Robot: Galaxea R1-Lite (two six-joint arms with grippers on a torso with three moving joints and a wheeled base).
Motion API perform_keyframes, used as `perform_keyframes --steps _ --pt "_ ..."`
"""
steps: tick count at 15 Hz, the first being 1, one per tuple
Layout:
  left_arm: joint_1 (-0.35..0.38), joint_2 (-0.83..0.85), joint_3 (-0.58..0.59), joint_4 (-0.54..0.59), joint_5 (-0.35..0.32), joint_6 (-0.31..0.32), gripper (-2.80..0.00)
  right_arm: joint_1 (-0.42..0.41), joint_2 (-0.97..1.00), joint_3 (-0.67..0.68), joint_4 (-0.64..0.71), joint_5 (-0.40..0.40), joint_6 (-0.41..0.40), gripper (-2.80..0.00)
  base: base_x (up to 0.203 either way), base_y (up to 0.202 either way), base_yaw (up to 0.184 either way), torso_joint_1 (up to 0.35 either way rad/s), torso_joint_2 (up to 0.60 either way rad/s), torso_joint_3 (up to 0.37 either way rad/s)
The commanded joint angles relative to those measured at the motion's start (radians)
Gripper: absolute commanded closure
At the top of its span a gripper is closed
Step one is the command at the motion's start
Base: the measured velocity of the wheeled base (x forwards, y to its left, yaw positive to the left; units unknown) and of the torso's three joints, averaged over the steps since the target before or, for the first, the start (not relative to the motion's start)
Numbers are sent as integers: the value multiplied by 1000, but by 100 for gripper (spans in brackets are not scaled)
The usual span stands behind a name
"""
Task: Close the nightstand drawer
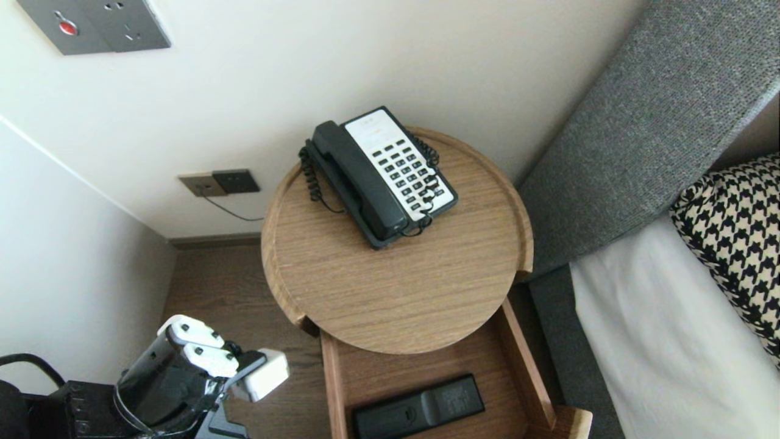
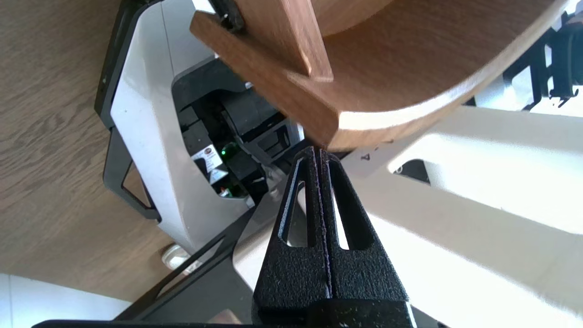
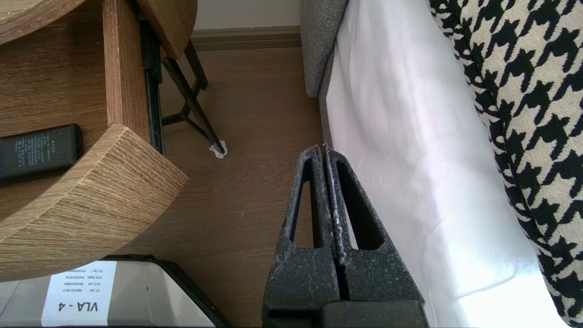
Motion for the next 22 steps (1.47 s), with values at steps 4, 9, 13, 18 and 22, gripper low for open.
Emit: perform_keyframes --steps 4,9,13,18,22 --pt "-50 -89 26 70 -7 5 0 0 -3 0 1 0 0 0 0 0 0 0 0 0" --pt "-142 -15 20 67 -5 6 0 0 -3 0 1 1 0 0 0 0 0 0 0 0" --pt "-162 47 18 30 -2 0 0 0 -3 0 1 1 0 0 0 0 0 0 0 0" --pt "-165 87 13 22 -1 -4 0 0 -2 0 1 1 0 0 0 0 0 0 0 0" --pt "-163 110 9 -66 17 -45 0 0 -3 0 -1 1 0 0 0 0 0 0 0 0"
